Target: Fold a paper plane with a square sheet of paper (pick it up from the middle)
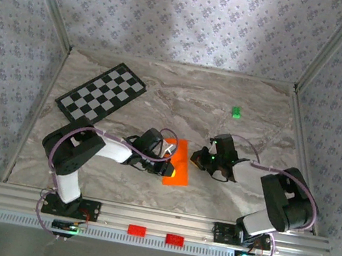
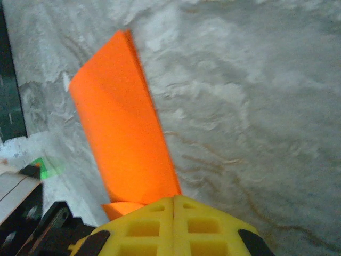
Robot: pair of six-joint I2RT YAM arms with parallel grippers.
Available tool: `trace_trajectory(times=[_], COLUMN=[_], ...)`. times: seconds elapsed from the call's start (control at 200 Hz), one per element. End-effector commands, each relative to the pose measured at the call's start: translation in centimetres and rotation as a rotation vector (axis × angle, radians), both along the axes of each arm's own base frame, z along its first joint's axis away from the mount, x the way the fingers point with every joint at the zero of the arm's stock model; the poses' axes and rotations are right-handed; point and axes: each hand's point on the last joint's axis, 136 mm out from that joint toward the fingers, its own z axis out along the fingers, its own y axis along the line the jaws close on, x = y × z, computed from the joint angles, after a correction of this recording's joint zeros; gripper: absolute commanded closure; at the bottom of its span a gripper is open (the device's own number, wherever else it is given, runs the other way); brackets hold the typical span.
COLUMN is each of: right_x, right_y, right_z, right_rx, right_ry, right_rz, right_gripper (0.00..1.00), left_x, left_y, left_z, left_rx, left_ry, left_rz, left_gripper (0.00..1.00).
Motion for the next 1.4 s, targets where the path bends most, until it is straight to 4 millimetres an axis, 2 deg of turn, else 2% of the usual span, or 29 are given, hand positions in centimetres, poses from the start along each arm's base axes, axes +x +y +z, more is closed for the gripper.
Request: trace_trajectory(times=[0.0, 0.19, 0.305, 0.505, 0.725, 0.805, 0.89, 1.034, 1.214, 1.394], right_x=[-0.2, -1.9, -2.6, -4.6, -5.3, -5.3, -5.5, -5.5, -5.7, -5.6], right_y=[0.8, 4.0, 4.5, 1.3, 0.7, 0.7, 0.5, 0.8, 0.3, -0.2], right_z=[1.1, 0.3, -1.3, -5.0, -6.0, -6.2, -6.4, -6.3, -6.7, -6.7], right_rx=[-0.020, 0.003, -0.026, -0.158, -0.186, -0.184, -0.218, -0.215, -0.228, -0.236], right_ry=[-0.040, -0.014, 0.032, 0.151, 0.182, 0.188, 0.196, 0.194, 0.204, 0.207], right_rz=[0.039, 0.121, 0.141, 0.098, 0.103, 0.102, 0.107, 0.117, 0.112, 0.106], right_gripper=[1.00, 1.00, 1.00, 1.00, 1.00, 1.00, 1.00, 1.00, 1.00, 1.00], left_x=[-2.5, -2.2, -2.1, -1.9, -0.9, -0.3, 0.2, -0.4, -2.6, -5.0], left_y=[3.3, 2.9, 2.7, 2.4, -0.2, -0.8, -0.9, -0.4, 1.7, 2.8], left_z=[-4.2, -3.8, -3.7, -2.7, 2.0, 2.9, 2.5, 0.1, -2.2, -2.4], left_rx=[0.181, 0.168, 0.163, 0.142, 0.024, 0.007, 0.018, 0.074, 0.133, 0.135], left_ry=[0.110, 0.105, 0.108, 0.099, 0.050, 0.035, 0.029, 0.066, 0.106, 0.144], left_rz=[0.002, 0.005, 0.010, 0.018, 0.009, 0.015, 0.025, 0.026, 0.023, -0.001], left_gripper=[1.00, 1.00, 1.00, 1.00, 1.00, 1.00, 1.00, 1.00, 1.00, 1.00])
